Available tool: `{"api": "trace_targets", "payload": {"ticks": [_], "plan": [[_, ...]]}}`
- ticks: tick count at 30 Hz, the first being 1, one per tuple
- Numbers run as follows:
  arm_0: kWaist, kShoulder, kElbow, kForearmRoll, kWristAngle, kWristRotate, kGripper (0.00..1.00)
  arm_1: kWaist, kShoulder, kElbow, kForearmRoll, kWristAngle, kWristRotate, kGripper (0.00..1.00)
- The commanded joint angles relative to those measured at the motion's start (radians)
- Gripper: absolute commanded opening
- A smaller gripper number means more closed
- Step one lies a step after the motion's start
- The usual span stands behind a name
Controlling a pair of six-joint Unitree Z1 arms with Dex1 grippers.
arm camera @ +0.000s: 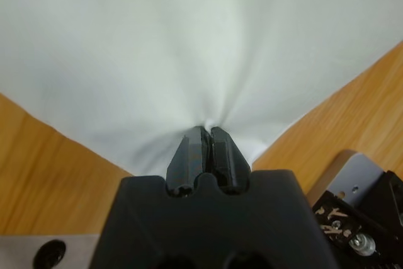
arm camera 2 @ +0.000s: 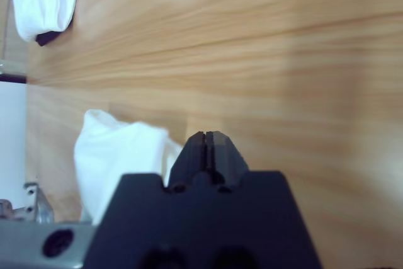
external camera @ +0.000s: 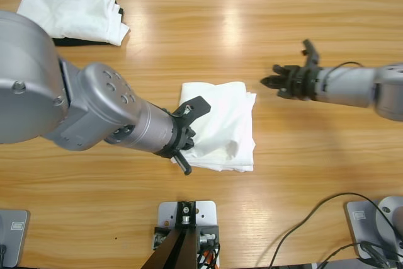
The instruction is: Fold clothes
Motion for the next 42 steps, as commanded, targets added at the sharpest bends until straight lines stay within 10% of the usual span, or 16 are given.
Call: {"api": "trace_targets", "payload": {"ticks": [1, 3, 6, 13, 22, 42], "plan": [[0.011, -0.147, 0.032, 0.011, 0.016, -0.050, 0.136, 0.175, -0.571, -0.258, 0.749, -0.130, -0.039, 0.000], [0.028, -0.191, 0.012, 0.009, 0.025, -0.052, 0.537, 0.227, -0.583, -0.264, 0.800, -0.136, -0.031, 0.000], [0.059, -0.207, 0.010, 0.021, 0.056, -0.063, 0.630, 0.292, -0.580, -0.264, 0.793, -0.106, 0.000, 0.000], [0.201, -0.079, 0.044, -0.023, 0.073, -0.059, 0.376, 0.370, -0.409, -0.184, 0.585, 0.019, 0.060, 0.000], [0.261, 0.040, -0.071, -0.035, 0.004, -0.072, 0.365, 0.477, -0.032, -0.040, 0.109, -0.003, 0.176, 0.000], [0.134, 0.076, -0.102, -0.015, -0.048, -0.112, 0.203, 0.513, 0.094, 0.097, -0.020, -0.052, 0.237, 0.000]]}}
